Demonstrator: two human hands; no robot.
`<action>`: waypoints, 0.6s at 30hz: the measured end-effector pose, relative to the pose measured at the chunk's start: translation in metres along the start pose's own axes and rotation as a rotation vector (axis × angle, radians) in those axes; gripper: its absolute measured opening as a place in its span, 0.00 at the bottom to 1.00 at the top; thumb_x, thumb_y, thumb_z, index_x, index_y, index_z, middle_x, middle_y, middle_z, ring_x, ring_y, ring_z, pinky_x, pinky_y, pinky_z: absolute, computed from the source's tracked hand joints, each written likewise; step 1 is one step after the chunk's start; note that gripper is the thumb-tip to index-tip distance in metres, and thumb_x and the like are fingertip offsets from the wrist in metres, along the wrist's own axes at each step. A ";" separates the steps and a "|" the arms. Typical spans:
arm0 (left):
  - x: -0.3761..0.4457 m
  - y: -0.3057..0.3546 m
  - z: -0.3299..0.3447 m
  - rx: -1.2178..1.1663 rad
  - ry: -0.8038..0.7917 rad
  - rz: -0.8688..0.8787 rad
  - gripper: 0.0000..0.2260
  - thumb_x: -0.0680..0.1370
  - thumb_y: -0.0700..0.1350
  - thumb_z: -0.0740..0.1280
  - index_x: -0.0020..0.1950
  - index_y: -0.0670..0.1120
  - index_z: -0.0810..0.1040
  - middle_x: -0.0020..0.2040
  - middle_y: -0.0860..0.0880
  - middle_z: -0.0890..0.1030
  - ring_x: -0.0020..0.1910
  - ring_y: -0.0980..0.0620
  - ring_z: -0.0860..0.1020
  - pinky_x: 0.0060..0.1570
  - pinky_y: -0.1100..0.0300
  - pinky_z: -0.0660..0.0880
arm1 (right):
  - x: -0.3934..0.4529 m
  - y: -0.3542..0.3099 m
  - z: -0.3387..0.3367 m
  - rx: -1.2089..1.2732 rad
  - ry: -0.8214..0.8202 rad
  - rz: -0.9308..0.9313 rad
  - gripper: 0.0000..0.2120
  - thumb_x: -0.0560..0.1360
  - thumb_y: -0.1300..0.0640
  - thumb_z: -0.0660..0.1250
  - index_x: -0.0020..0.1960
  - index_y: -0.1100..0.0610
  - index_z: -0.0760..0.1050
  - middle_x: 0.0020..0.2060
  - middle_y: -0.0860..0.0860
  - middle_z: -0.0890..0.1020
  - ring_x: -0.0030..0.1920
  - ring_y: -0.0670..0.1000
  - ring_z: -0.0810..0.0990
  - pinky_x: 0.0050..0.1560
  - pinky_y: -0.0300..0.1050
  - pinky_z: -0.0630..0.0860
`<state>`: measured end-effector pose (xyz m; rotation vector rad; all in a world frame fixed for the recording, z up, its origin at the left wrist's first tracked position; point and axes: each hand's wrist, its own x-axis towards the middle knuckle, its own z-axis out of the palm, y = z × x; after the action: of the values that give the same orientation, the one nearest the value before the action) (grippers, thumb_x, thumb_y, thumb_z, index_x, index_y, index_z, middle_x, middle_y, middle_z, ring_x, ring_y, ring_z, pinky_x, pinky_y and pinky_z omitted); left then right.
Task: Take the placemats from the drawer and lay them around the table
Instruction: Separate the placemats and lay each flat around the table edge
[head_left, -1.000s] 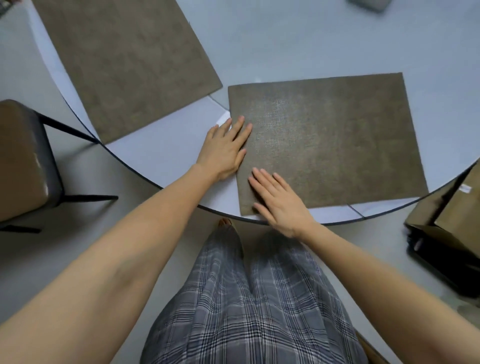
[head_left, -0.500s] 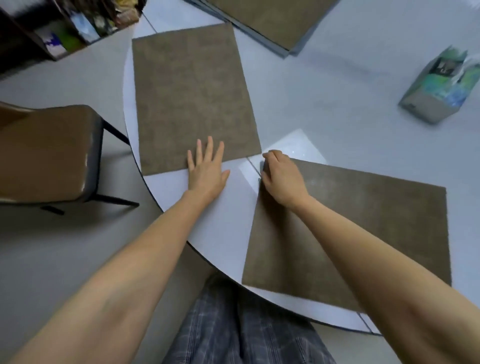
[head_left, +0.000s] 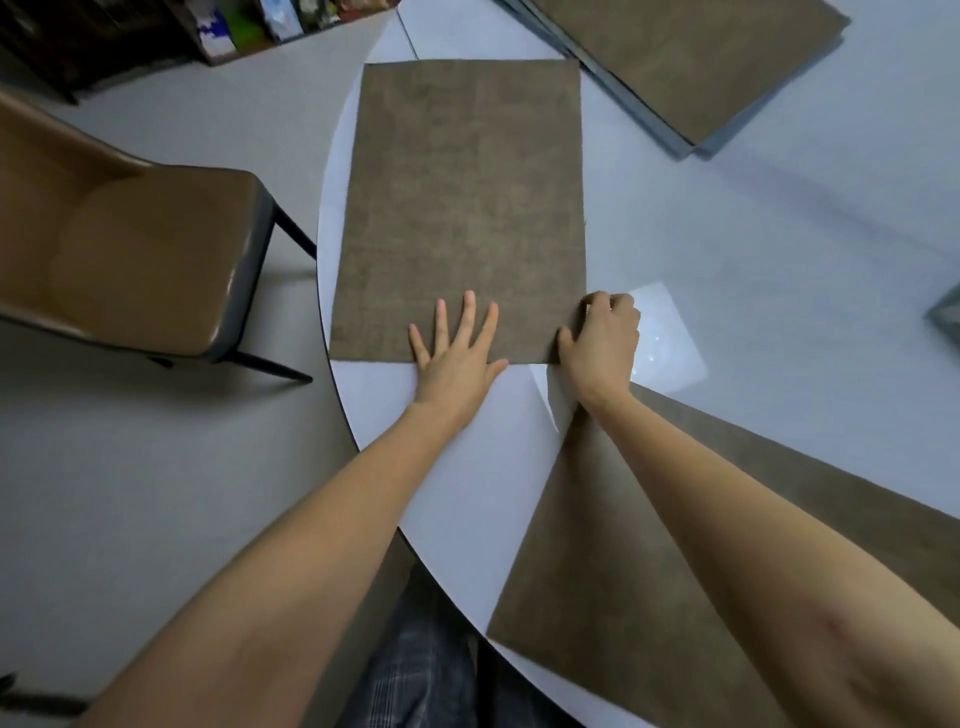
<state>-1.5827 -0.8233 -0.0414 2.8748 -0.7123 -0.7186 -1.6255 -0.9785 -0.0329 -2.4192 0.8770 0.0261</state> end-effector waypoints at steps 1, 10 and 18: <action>0.001 0.001 0.000 0.030 0.003 -0.002 0.30 0.82 0.59 0.52 0.79 0.53 0.43 0.79 0.49 0.39 0.77 0.39 0.39 0.70 0.32 0.41 | 0.003 0.001 0.000 -0.019 0.013 -0.005 0.16 0.73 0.58 0.64 0.59 0.63 0.70 0.61 0.60 0.70 0.61 0.61 0.68 0.59 0.51 0.66; 0.058 -0.030 -0.055 0.305 0.184 0.431 0.36 0.72 0.70 0.50 0.71 0.49 0.70 0.62 0.47 0.74 0.63 0.45 0.72 0.73 0.41 0.54 | 0.021 0.000 0.004 -0.033 0.142 -0.005 0.15 0.76 0.57 0.60 0.60 0.62 0.72 0.66 0.59 0.70 0.67 0.60 0.67 0.68 0.53 0.63; 0.234 0.003 -0.139 0.160 -0.076 0.309 0.51 0.68 0.71 0.66 0.79 0.56 0.39 0.79 0.47 0.40 0.77 0.39 0.38 0.71 0.31 0.43 | 0.145 -0.036 -0.011 -0.085 0.271 0.077 0.19 0.78 0.55 0.58 0.67 0.61 0.68 0.66 0.58 0.70 0.65 0.59 0.69 0.65 0.51 0.65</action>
<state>-1.3368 -0.9367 -0.0161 2.7870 -1.2428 -0.7589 -1.4918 -1.0460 -0.0343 -2.5037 1.1096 -0.2451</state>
